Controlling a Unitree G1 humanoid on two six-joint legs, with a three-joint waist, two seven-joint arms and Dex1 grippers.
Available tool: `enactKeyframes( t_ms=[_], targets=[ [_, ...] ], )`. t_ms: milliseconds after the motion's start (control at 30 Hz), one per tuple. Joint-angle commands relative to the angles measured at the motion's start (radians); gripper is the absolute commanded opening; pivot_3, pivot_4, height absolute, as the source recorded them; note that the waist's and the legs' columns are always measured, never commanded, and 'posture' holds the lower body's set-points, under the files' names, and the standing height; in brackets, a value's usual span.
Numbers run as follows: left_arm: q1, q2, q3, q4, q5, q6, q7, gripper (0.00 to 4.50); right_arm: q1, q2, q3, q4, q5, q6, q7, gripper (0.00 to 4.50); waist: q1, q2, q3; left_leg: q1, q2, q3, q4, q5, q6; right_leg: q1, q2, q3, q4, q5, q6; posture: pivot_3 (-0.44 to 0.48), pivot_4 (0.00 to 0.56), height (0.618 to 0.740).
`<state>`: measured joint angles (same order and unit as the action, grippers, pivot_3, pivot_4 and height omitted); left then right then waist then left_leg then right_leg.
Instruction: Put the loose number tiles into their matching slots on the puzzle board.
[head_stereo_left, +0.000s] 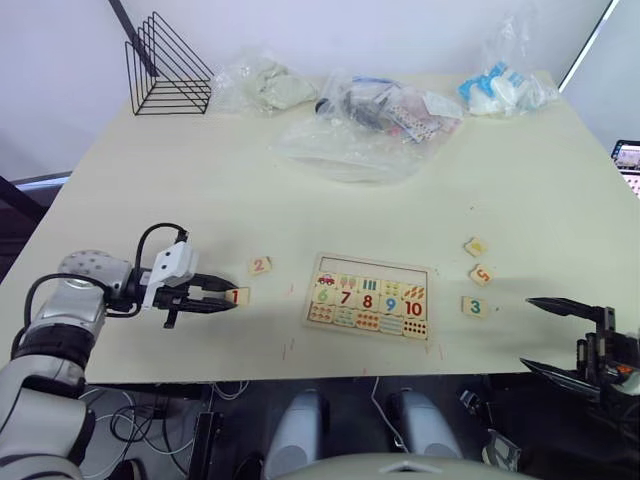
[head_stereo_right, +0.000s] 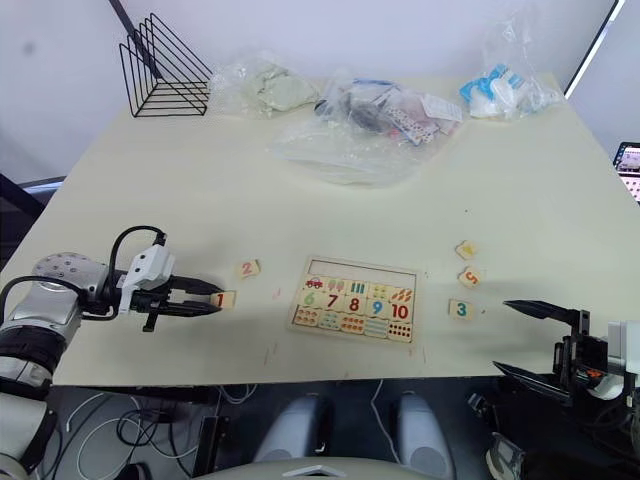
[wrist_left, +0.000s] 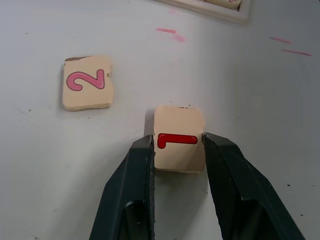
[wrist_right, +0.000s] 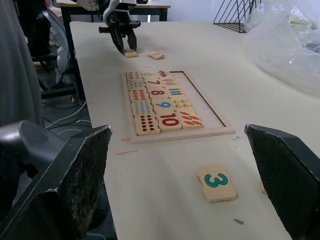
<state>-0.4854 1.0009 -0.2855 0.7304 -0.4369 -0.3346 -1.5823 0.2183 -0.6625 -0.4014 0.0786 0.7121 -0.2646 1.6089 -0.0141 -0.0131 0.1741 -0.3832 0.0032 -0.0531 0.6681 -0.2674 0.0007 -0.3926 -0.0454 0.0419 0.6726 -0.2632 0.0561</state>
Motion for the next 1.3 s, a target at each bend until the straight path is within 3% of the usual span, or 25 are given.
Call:
enactKeyframes(
  t_ms=[33,433,700,1133,1300],
  targets=[
    [-0.029,0.060,0.002,-0.078,-0.038,0.031,-0.032,0.96,0.009,-0.001,-0.031,-0.026,0.021,-0.003,0.001,4.50,0.000,-0.001,0.001,0.000,0.000,0.000,0.000,0.000,0.000,0.000,0.000,0.000,0.000,0.000,0.000,0.000,0.150,0.740],
    [-0.204,0.106,-0.065,-0.298,-0.086,0.264,-0.032,0.96,0.024,0.030,-0.032,-0.043,0.018,-0.015,-0.029,4.50,-0.001,-0.002,0.001,-0.001,0.000,-0.001,0.000,0.000,0.000,0.000,0.001,0.000,0.001,0.000,0.000,0.000,0.150,0.740],
    [-0.322,-0.004,-0.099,-0.362,0.032,0.401,-0.032,0.96,0.060,0.064,-0.046,-0.071,0.017,-0.027,-0.068,4.50,0.001,-0.002,0.002,-0.002,-0.001,-0.002,0.001,0.000,0.000,0.000,0.001,-0.001,0.001,0.000,0.000,0.000,0.150,0.740],
    [-0.447,-0.173,-0.139,-0.324,0.327,0.390,-0.002,0.96,0.110,0.083,-0.058,-0.110,0.005,-0.045,-0.131,4.50,0.000,-0.003,0.002,-0.002,-0.001,-0.002,0.001,0.000,0.000,-0.001,0.002,0.000,0.001,0.000,0.000,0.000,0.150,0.740],
    [-0.460,-0.233,-0.152,-0.364,0.380,0.451,0.005,0.96,0.109,0.084,-0.052,-0.127,0.001,-0.045,-0.146,4.50,0.000,-0.003,0.002,-0.002,-0.001,-0.002,0.001,0.000,0.000,-0.001,0.002,0.000,0.001,0.000,0.000,0.000,0.150,0.740]
  ],
)
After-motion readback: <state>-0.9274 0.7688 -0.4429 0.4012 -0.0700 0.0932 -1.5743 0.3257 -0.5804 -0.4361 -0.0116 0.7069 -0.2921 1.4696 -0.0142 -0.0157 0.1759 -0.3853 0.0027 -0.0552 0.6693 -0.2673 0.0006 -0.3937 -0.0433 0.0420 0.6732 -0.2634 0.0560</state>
